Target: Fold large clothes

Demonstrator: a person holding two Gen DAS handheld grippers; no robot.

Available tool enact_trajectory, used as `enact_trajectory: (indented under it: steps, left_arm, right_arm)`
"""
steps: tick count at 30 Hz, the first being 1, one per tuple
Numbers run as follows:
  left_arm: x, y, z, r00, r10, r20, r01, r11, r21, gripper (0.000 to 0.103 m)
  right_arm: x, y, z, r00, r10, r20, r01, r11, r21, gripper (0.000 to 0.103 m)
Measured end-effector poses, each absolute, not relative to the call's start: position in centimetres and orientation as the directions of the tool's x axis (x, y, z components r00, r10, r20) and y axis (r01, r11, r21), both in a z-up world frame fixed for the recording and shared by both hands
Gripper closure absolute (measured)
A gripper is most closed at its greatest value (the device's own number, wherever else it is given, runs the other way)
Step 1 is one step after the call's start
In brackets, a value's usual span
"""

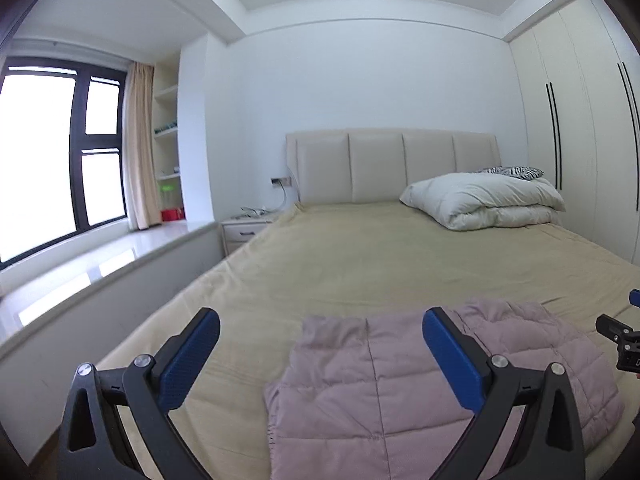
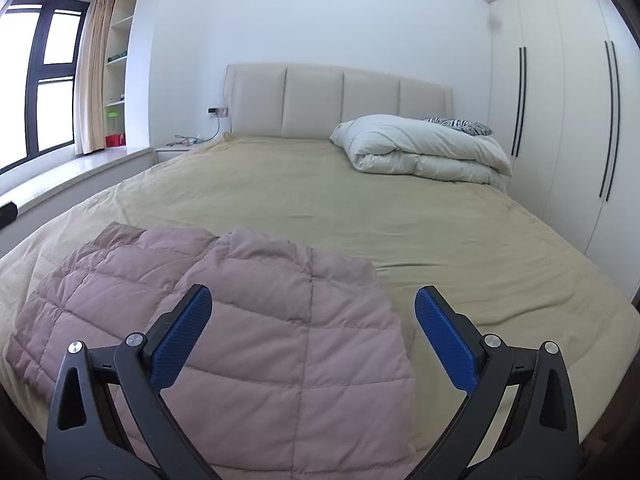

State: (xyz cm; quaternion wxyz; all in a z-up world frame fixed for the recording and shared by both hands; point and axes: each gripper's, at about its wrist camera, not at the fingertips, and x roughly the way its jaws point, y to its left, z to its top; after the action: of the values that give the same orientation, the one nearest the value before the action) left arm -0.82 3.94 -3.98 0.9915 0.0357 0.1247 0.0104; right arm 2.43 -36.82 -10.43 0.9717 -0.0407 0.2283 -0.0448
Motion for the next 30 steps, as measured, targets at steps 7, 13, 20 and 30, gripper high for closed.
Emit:
enact_trajectory:
  steps: [7,13,20,30]
  left_arm:
    - [-3.1,3.6,0.2,0.974,0.037,-0.223,-0.023,0.998,0.066,0.0]
    - [-2.0,3.0,0.0,0.903,0.067,-0.424,-0.032,0.996,0.089,0.0]
    - [-0.7,3.6,-3.1,0.77,0.017,-0.637,-0.016,1.0,0.006,0.0]
    - [-0.7,2.4,-6.2,0.684,-0.019,-0.729,0.021,1.0,-0.006,0.0]
  right_arm:
    - [-1.0,-35.5,-4.7,0.94,-0.096,-0.329,0.08,0.995,-0.063,0.0]
    - [-2.5,-35.6,-0.5,0.935,-0.015,-0.353,0.036,0.998,0.054,0.0]
    - [-2.9,-34.9,-0.3,0.86,-0.001,-0.51,0.075,0.989,0.126,0.0]
    - [-2.1,-31.7,-4.6,0.762,-0.062,-0.644,0.078,0.997,-0.003,0.0]
